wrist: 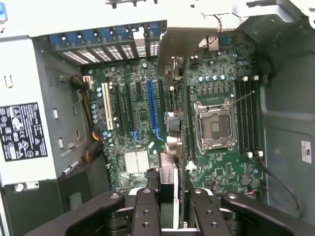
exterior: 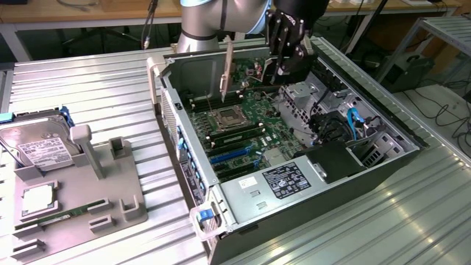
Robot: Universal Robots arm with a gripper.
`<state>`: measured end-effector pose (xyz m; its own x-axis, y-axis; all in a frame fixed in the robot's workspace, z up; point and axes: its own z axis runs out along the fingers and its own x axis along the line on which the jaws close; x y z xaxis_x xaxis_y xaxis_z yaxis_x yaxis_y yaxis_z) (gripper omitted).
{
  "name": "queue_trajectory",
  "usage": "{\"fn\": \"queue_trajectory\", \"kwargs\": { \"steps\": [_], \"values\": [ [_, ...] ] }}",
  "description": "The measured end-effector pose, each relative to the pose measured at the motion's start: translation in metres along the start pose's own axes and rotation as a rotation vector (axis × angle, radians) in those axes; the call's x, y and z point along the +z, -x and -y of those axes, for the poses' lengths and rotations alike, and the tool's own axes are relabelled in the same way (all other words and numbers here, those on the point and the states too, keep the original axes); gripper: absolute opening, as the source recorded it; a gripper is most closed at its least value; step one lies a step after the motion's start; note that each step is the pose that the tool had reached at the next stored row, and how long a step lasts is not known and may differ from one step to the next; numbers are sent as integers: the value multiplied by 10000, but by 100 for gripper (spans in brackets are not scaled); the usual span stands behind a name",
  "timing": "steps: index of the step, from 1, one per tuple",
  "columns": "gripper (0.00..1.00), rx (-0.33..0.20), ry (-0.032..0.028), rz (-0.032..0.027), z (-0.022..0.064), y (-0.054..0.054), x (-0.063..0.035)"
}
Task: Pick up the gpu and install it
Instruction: 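Insert the gpu into the slot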
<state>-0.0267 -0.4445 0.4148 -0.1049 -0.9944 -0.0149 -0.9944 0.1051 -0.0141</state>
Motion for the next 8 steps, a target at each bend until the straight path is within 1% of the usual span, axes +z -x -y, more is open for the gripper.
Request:
{"fn": "queue_trajectory", "kwargs": {
  "steps": [1,2,4,6,7,8],
  "values": [
    [28,0,1,0,0,0,8],
    [28,-2,23,-2,0,-1,16],
    [28,-31,105,-12,-2,-1,49],
    [28,-179,113,-13,-2,-1,65],
    [28,-624,119,-9,-2,-1,83],
    [28,-922,124,-8,-2,-1,90]
  ]
}}
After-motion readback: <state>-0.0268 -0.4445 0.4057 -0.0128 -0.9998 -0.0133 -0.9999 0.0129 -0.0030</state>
